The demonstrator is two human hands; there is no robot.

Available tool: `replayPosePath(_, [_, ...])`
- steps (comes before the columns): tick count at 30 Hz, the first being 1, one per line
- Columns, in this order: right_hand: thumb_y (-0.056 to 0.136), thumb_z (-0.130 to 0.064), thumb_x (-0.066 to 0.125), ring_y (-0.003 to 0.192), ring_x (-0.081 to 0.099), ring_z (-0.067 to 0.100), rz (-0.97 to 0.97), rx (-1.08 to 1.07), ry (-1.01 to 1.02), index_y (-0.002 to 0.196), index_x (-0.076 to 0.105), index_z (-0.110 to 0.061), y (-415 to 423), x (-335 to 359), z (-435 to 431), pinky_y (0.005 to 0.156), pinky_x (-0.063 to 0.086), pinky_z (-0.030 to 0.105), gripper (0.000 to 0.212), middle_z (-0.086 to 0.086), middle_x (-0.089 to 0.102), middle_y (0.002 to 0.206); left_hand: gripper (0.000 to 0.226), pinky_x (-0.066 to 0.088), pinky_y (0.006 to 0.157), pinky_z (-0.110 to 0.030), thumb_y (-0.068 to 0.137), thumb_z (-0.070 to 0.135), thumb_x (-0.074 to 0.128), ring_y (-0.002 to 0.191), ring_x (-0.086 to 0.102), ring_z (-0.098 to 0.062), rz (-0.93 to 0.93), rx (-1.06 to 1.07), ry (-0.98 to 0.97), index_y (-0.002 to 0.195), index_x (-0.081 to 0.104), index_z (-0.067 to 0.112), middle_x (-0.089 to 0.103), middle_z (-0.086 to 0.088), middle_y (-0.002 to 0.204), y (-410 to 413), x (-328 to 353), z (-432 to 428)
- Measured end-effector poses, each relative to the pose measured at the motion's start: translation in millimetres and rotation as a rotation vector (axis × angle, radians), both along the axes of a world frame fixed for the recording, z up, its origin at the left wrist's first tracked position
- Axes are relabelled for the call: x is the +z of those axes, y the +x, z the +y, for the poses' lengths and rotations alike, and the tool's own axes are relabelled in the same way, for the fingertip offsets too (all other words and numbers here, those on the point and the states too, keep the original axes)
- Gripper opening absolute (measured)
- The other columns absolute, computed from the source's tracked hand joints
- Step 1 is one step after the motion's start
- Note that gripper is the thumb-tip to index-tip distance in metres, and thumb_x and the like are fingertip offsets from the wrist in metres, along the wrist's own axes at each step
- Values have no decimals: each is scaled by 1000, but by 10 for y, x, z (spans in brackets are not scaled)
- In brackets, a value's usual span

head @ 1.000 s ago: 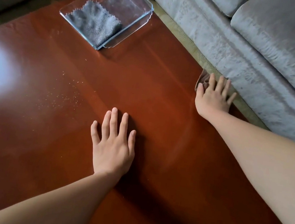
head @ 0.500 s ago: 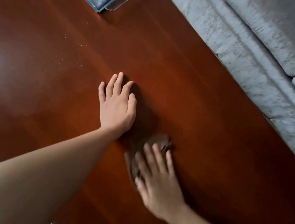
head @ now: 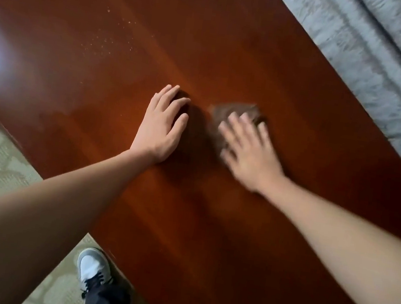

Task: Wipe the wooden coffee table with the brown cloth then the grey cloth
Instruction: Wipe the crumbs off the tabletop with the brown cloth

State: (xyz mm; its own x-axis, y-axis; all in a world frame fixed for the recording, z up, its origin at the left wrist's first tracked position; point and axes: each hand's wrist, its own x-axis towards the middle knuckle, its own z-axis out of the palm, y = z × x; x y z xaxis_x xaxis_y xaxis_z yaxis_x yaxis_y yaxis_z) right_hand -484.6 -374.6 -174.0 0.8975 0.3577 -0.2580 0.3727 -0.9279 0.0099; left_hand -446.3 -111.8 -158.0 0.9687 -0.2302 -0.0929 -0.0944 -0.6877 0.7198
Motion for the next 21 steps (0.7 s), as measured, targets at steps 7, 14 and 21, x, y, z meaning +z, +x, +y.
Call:
replayPosePath(7, [107,-50,25,162,3,31,-18,-497,47,167,13,-22,257,57,57,128,6,60,68,9,7,175,48,12,130,-40,107,35,38,161,10,-20,-5,46,-68,146,56,15,30,-6,169,-148,16,7])
replayPosePath(14, [103,-55,42,162,-4,31,194,196,93,167,17,-26,-2123,198,781,127,4,62,75,7,4,176,47,14,130,-41,107,36,40,161,14,-24,19,64,-56,145,58,13,34,-9,167,-158,37,-31])
replayPosePath(21, [103,-62,42,162,-4,28,238,348,71,167,14,-28,-2811,139,984,127,3,59,78,4,1,176,49,17,129,-49,108,38,40,161,15,-29,-3,6,-19,146,56,11,35,-12,166,-381,31,-45])
